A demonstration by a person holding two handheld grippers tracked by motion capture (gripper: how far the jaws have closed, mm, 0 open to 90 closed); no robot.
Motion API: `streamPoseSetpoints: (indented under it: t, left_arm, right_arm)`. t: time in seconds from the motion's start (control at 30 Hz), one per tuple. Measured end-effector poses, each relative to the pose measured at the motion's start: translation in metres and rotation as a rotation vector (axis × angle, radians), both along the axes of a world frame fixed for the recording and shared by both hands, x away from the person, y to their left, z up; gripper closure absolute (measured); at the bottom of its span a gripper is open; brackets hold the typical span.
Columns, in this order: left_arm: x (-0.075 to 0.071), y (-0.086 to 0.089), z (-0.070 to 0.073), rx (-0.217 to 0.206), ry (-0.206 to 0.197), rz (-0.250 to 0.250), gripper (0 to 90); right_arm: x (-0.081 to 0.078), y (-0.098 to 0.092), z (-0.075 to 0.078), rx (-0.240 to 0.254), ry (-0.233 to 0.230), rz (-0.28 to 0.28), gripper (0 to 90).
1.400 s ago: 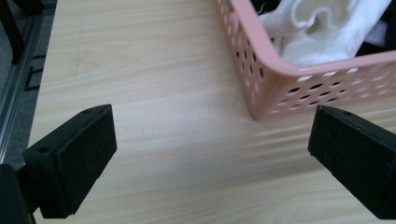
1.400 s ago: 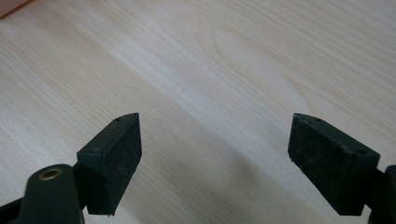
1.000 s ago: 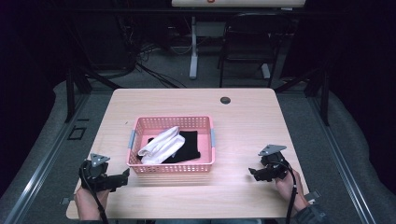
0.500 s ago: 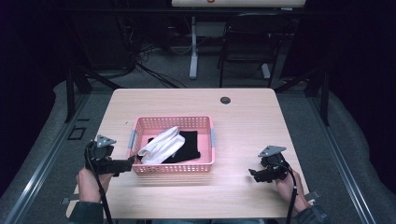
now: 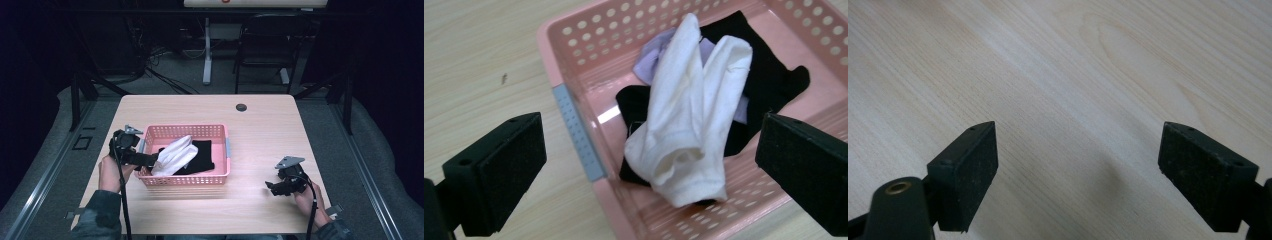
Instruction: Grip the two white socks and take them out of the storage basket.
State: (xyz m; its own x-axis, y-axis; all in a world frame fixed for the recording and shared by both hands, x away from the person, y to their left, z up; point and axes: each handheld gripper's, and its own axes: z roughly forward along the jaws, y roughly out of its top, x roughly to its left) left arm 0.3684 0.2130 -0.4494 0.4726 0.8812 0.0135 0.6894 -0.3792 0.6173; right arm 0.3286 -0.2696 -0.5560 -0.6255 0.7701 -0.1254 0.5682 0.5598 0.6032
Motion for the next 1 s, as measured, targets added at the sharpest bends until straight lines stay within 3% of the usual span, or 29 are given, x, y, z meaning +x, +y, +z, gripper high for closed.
streamPoseSetpoints:
  t: [0.17,0.47,0.63,0.9,1.0]
  left_arm:
    - [0.013,-0.009,0.000,0.000,0.030,-0.029,0.0]
    - [0.033,-0.037,-0.007,0.077,0.100,-0.089,0.0]
    - [0.049,-0.045,-0.018,0.099,0.195,-0.108,1.0]
    - [0.059,-0.054,-0.031,0.109,0.253,-0.124,17.6]
    - [0.065,-0.054,-0.037,0.112,0.288,-0.112,28.2]
  right_arm:
    - [-0.002,-0.003,0.001,0.001,-0.004,-0.008,15.5]
    - [0.001,-0.003,0.001,0.011,0.002,-0.012,15.5]
    - [0.001,-0.004,0.001,0.026,-0.001,-0.017,16.7]
    - [0.001,-0.007,0.002,0.039,0.003,-0.023,17.0]
    - [0.001,-0.007,0.002,0.045,0.000,-0.023,17.4]
